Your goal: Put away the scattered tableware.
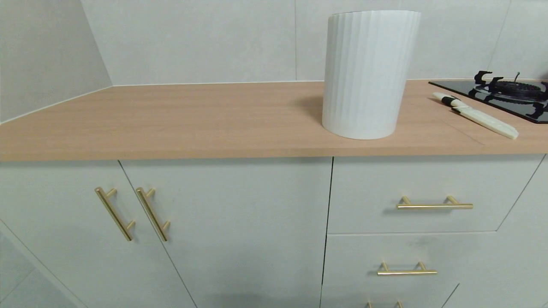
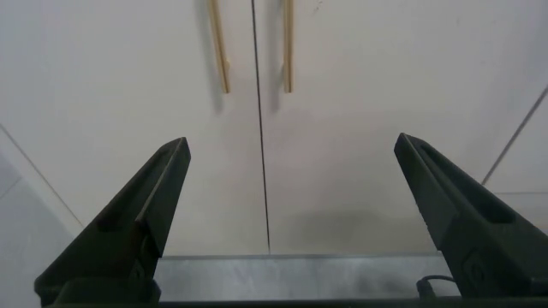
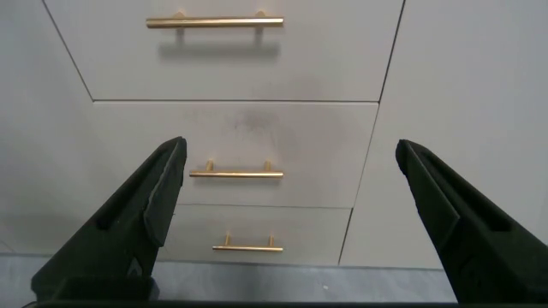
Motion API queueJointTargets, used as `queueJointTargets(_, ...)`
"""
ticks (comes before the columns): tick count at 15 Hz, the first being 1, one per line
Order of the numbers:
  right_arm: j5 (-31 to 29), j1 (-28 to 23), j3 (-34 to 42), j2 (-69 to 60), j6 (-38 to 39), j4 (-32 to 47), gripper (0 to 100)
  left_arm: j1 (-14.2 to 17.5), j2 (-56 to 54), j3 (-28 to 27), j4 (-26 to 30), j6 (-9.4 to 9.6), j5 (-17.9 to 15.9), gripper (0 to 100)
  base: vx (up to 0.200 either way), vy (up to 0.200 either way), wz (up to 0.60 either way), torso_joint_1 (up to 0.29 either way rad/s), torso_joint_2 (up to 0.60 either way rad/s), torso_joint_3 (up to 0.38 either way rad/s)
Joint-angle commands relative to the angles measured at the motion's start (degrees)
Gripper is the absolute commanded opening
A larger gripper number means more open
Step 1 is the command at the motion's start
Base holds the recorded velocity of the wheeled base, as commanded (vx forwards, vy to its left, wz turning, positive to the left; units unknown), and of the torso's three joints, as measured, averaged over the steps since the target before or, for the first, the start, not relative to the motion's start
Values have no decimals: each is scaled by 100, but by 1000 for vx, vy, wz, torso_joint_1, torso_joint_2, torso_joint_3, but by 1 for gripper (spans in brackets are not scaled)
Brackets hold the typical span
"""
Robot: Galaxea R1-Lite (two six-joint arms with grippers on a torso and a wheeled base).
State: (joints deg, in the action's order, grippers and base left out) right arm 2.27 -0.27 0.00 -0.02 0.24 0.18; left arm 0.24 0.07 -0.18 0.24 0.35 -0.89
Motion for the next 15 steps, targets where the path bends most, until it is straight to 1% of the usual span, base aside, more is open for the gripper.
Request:
queueJointTargets(1,2,0,0,11,2,-1,100,2,1,1,2,0,1,100,0,0,0,0,0,0)
queueJointTargets(15,2,0,0,11,-7,-1,100,2,1,1,2,0,1,100,0,-200,0,2,2,2)
